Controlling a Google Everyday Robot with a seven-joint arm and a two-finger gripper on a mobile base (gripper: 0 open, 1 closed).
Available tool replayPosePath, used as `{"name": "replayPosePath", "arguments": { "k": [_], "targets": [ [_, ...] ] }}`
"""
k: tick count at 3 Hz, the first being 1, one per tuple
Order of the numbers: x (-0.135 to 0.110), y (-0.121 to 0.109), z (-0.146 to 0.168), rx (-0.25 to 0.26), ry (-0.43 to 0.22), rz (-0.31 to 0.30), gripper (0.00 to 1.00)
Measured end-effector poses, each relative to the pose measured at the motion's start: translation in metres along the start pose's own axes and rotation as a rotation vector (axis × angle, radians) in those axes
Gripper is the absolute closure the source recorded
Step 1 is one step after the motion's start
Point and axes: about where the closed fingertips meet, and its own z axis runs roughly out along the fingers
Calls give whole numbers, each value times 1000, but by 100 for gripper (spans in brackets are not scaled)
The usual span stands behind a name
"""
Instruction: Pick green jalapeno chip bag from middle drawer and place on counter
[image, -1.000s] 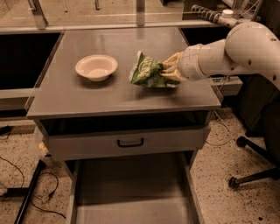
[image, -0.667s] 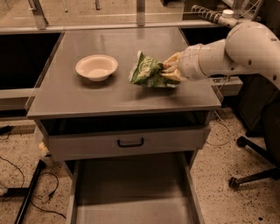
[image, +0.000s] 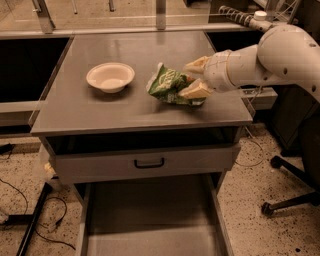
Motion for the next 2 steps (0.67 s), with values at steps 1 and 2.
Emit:
{"name": "replayPosePath", "arguments": {
  "k": [1, 2],
  "targets": [
    [0, 0, 0, 0, 0, 0, 0],
    [0, 0, 0, 0, 0, 0, 0]
  ]
}}
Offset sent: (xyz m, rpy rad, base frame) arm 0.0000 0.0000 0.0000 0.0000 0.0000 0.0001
